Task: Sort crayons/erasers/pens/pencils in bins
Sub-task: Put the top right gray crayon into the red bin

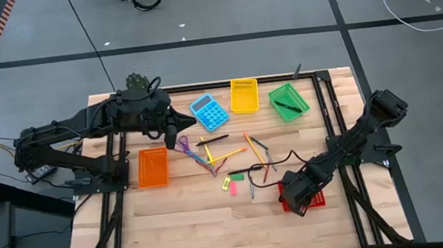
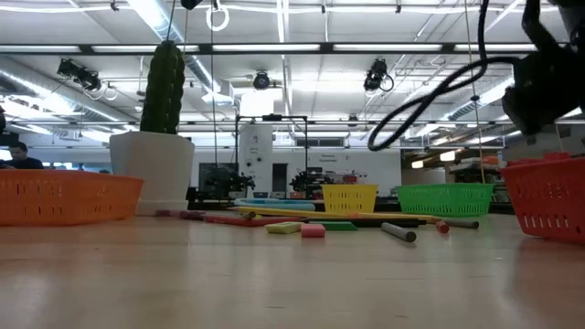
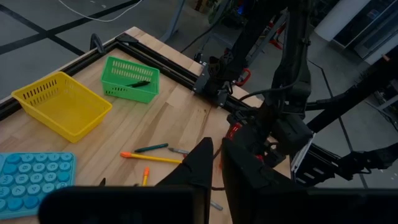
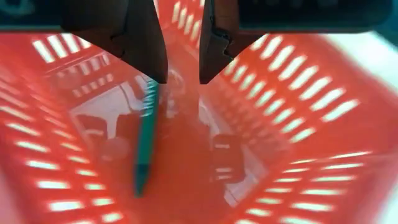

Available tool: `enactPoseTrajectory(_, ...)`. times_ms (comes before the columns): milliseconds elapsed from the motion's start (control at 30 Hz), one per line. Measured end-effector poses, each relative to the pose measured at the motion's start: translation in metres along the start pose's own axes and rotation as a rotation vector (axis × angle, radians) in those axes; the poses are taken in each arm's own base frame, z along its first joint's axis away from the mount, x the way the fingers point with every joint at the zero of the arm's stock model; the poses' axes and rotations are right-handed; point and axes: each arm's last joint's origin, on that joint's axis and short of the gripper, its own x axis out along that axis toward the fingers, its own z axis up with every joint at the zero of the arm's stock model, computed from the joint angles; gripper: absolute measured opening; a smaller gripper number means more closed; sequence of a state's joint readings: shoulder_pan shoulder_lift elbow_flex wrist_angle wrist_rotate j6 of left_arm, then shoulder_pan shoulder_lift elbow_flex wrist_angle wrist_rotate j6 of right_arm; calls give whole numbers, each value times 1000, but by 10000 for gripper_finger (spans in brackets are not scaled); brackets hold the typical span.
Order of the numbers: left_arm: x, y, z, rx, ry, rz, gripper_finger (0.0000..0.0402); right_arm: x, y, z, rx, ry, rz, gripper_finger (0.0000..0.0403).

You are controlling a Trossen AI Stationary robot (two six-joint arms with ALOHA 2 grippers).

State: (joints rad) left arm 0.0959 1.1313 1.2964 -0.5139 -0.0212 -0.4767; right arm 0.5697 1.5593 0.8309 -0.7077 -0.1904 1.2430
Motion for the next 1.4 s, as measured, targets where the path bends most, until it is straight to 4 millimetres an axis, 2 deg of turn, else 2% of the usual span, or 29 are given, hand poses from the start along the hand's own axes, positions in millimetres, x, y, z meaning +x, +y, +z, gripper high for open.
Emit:
enactPoseTrajectory(233,0,0,0,0,0,0,43,-24,11,4,-38,-8,-40,99)
enactPoseTrajectory(433,0,0,0,0,0,0,42,-52,21,18,-19,-27,-19,99)
enactPoseTrajectory(600,0,0,0,0,0,0,45,-77,21,48,76,-107,43,99)
enactPoseTrajectory(800,0,0,0,0,0,0,43,-93,-9,96,252,-197,48,99)
enactPoseTrajectory(967,0,0,0,0,0,0,40,-96,-40,124,316,-231,27,99)
enactPoseTrajectory(1100,0,0,0,0,0,1,43,-89,-57,136,368,-248,36,103)
enactPoseTrajectory(1200,0,0,0,0,0,1,45,-80,-64,140,377,-228,23,109)
enactPoseTrajectory(1400,0,0,0,32,1,1,41,-60,-64,149,370,-165,4,125)
